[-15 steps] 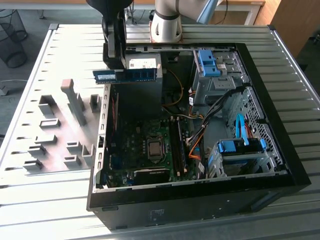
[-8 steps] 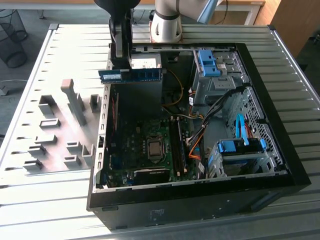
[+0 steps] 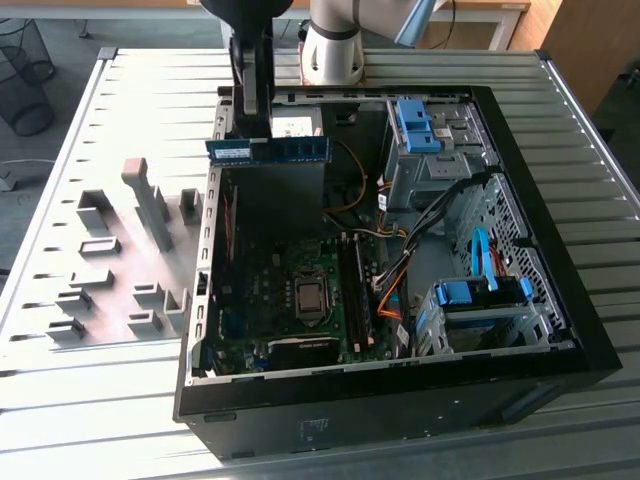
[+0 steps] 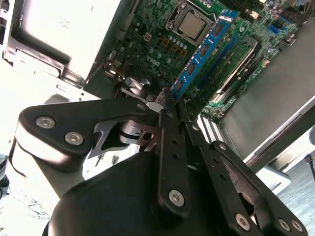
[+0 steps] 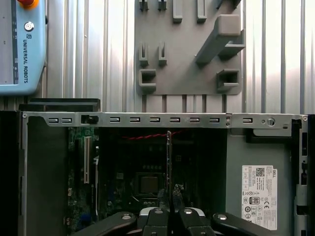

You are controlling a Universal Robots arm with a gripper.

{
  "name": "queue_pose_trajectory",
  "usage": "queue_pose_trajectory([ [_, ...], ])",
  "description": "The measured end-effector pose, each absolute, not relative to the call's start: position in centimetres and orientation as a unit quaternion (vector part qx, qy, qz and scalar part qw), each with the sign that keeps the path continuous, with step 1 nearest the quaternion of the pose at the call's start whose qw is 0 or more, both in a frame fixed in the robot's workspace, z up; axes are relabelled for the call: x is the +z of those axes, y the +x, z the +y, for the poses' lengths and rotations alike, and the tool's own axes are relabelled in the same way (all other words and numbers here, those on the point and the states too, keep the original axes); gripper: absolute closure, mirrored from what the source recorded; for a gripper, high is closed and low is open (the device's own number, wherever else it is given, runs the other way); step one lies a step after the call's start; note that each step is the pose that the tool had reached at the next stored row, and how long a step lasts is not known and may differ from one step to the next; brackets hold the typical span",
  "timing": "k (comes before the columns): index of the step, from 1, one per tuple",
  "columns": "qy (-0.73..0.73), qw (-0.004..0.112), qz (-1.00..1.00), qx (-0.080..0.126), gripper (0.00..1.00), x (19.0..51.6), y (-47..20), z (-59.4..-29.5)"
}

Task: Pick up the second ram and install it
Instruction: 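Pick up the second ram and move it above second insertion slot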

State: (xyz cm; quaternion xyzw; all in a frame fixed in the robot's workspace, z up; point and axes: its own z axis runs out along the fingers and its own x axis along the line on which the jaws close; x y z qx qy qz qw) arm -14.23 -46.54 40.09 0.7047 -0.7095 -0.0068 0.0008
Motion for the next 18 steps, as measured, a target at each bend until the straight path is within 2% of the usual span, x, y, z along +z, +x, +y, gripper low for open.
queue_pose_trajectory([
  [18,0.705,0.001,-0.709,-0.007,0.86,40.1,-11.9,-46.5],
])
